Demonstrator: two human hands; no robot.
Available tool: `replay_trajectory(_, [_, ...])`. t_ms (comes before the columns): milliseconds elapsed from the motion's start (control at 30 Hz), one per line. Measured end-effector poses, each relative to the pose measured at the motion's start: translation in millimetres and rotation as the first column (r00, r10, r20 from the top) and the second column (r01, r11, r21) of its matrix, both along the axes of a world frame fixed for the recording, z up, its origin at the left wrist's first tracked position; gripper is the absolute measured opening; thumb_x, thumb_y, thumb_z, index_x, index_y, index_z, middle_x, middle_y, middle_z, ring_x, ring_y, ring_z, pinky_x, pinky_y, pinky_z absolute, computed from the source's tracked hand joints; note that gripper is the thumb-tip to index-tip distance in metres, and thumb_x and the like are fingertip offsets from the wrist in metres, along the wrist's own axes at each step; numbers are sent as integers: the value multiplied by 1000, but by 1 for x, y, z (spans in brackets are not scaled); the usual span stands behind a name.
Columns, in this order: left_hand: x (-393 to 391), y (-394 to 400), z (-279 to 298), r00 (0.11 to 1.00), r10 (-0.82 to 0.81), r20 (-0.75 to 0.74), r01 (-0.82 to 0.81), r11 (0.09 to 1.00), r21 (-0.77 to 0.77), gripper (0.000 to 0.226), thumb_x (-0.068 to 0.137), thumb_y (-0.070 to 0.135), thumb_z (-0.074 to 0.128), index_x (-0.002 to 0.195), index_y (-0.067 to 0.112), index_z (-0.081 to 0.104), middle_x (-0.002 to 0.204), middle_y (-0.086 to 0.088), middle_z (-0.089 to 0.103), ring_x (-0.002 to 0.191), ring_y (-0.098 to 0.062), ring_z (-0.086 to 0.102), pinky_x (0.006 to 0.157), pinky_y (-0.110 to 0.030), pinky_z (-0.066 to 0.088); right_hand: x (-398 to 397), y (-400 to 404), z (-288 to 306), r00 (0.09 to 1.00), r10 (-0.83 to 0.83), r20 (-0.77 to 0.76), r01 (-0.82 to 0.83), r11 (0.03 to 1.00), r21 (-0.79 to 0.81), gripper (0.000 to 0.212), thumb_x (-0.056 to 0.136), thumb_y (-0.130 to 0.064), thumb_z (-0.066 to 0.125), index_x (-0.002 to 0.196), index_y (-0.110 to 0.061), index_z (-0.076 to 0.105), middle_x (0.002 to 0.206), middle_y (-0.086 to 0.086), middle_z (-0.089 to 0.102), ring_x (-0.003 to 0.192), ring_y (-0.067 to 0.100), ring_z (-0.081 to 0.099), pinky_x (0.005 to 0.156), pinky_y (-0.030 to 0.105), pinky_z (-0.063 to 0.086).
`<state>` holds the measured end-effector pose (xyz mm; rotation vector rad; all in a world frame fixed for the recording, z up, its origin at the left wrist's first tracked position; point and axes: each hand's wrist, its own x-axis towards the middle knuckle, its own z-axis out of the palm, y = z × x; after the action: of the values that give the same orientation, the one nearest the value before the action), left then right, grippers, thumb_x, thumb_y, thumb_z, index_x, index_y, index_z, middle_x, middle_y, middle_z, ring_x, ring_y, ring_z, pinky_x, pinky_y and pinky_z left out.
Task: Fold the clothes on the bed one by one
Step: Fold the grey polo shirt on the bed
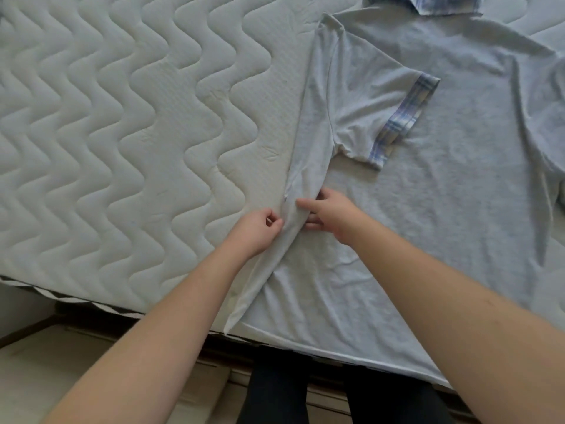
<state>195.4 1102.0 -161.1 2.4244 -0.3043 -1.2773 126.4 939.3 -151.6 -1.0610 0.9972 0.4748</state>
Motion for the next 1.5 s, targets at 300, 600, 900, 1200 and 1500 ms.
replay_trajectory(300, [-40, 31, 14, 999, 3, -50, -2, 999, 40, 25, 101, 35, 47, 87, 17, 59, 83, -5, 66, 76, -24, 64, 69, -34, 53, -35, 12, 0, 989, -148, -5, 146, 980, -132, 26, 99, -36, 54, 114, -16, 60, 107, 5, 68, 95, 22, 68, 81, 40, 60])
replay_trajectory(600, [-80, 51, 20, 925, 242, -292, -236, 970, 54, 18, 97, 31, 58, 98, 14, 53, 68, -10, 65, 39, -15, 60, 39, -23, 47, -77, 32, 1, 1000, 0, -21, 0, 1000, 18, 33, 89, -34, 70, 116, -16, 62, 109, 2, 70, 92, 16, 72, 69, 27, 59])
replay_trajectory(900, [-114, 66, 15, 986, 141, -87, -143, 990, -16, 28, 98, 42, 52, 105, 18, 64, 103, -1, 67, 100, -20, 62, 79, -27, 41, -135, 57, 9, 976, 212, 44, -216, 971, 101, 44, 81, -30, 79, 121, -20, 64, 114, -5, 71, 102, 9, 68, 84, 22, 53])
replay_trajectory(1200, [-134, 66, 24, 851, 350, -391, -344, 935, 88, 64, 95, 67, 34, 131, 18, 55, 119, -9, 64, 100, -25, 64, 77, -36, 57, -166, 73, 21, 949, 310, 53, -313, 947, 74, 33, 89, -39, 68, 120, -31, 60, 99, -9, 74, 79, 9, 71, 61, 22, 53])
replay_trajectory(1500, [-154, 81, 16, 898, 382, -220, -389, 921, 9, 34, 98, 33, 57, 113, 3, 59, 110, -16, 68, 105, -31, 63, 95, -41, 49, -201, 89, 6, 952, 293, -88, -305, 926, -220, 10, 94, -27, 62, 104, -26, 66, 93, -2, 74, 82, 15, 71, 74, 35, 60])
